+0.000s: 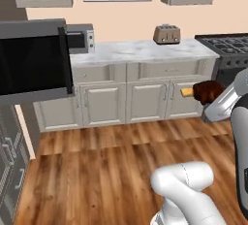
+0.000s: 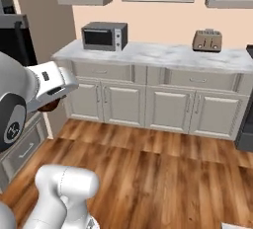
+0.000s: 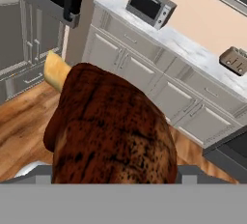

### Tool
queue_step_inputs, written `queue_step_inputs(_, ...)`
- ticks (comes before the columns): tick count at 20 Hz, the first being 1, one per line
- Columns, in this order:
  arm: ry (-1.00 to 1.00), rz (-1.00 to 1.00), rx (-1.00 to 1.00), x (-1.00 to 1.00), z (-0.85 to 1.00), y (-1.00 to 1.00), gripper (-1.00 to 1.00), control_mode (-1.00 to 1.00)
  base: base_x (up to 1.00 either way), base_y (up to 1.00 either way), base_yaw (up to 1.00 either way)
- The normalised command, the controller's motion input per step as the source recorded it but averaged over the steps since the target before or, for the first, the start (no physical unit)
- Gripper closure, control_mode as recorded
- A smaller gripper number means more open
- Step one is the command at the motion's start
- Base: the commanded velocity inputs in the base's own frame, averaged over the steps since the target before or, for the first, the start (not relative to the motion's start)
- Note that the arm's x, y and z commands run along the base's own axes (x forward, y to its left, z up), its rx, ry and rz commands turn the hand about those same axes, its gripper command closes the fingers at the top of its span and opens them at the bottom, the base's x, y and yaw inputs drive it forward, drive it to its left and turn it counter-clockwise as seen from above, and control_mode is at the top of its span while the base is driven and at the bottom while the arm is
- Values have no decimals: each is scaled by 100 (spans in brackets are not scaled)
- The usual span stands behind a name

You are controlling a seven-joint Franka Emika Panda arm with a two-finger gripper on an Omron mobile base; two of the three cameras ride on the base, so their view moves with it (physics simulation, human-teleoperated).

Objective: Transport the steak from the fridge to the microwave and turn on the microwave.

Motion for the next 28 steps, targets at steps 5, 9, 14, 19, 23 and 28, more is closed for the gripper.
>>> queue_step_inputs(5,0,0,0,0,0,0,100,100,100,0,-1)
queue_step_inputs(9,0,0,0,0,0,0,100,100,100,0,0)
queue_step_inputs(14,0,0,0,0,0,0,100,100,100,-1,24)
queue_step_inputs(19,0,0,0,0,0,0,100,100,62,-12,57)
queue_step_inputs(23,0,0,0,0,0,0,100,100,-13,-11,64)
queue_step_inputs(28,0,0,0,0,0,0,100,100,-9,-27,55)
